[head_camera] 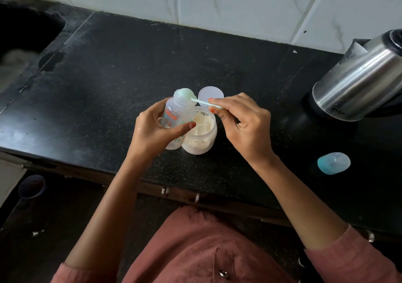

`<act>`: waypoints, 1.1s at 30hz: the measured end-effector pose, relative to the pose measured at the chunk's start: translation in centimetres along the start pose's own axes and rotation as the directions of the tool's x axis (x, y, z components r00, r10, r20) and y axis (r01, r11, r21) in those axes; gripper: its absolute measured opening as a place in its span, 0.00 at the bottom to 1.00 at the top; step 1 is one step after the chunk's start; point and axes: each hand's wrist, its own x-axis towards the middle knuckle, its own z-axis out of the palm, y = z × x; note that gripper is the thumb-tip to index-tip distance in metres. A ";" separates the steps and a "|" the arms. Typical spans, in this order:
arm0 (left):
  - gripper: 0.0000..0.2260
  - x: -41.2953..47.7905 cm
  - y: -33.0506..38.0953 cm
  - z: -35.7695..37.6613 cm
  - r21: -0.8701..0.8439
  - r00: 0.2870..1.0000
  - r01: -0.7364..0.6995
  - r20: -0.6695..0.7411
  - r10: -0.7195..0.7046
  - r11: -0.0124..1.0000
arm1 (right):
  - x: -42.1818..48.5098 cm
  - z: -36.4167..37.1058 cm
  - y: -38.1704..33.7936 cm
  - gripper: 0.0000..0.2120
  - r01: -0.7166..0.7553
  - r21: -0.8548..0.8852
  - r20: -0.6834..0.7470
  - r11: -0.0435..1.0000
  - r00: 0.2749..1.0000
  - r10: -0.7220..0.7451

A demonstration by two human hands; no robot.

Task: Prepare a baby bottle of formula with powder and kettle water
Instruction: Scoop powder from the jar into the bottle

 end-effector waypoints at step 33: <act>0.26 -0.8 -1.3 -1.4 -0.063 0.998 0.022 -0.053 -0.025 0.998 | -1.5 0.1 2.4 0.06 -0.713 -0.015 0.219 0.701 0.681 0.698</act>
